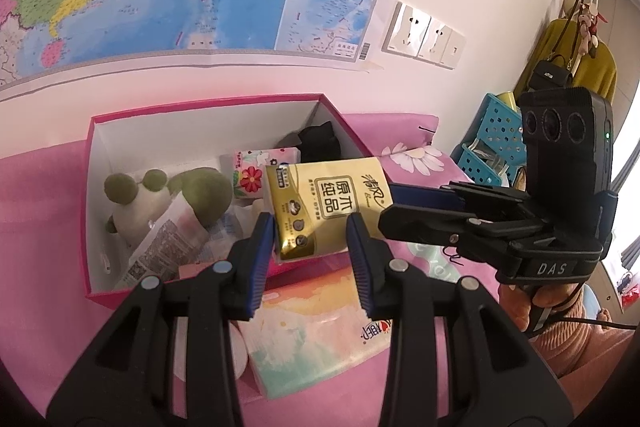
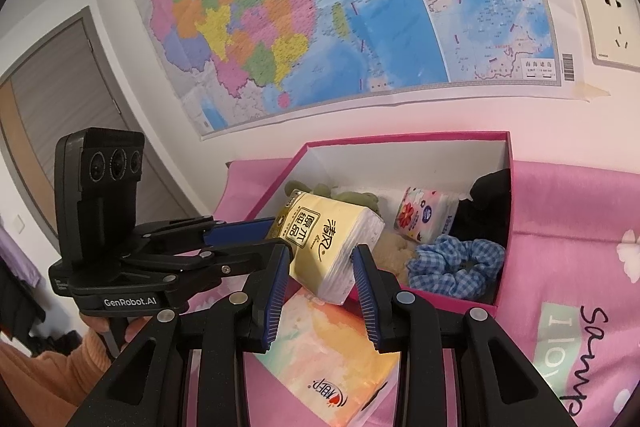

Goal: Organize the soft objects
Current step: 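Lower the yellow tissue pack into the pink box with the left gripper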

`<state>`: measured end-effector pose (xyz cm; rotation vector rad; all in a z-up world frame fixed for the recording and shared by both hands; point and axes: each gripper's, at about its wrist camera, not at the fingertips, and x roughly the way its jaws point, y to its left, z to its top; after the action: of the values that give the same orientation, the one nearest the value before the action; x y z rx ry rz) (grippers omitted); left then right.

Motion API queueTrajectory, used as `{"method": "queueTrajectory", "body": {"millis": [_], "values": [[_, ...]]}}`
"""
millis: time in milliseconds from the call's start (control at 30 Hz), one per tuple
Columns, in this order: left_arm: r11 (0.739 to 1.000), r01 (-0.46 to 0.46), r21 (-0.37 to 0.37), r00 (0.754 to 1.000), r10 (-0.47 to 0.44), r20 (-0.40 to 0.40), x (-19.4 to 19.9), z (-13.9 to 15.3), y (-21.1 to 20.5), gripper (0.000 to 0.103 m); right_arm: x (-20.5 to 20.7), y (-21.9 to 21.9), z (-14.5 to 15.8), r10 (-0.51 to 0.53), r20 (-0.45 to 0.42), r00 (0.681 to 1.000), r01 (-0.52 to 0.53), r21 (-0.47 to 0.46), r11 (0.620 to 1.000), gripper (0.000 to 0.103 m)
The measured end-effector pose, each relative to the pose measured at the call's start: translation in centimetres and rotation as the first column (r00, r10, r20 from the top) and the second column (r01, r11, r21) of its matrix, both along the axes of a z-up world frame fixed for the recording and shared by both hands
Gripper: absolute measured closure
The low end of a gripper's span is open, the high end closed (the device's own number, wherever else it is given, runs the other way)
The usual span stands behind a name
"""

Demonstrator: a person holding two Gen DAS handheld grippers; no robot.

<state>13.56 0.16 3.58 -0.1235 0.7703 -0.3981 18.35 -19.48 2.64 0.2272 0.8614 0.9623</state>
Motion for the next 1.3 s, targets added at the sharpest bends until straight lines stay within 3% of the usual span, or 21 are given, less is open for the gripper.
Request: {"method": "queueTrajectory", "body": {"millis": [1300], "values": [[1.0, -0.021, 0.009, 0.999, 0.021, -0.027, 2.4, -0.4, -0.2, 0.064, 1.6, -0.2, -0.3, -0.026, -0.01, 1.0, 0.026, 0.007, 1.0, 0.069]]}}
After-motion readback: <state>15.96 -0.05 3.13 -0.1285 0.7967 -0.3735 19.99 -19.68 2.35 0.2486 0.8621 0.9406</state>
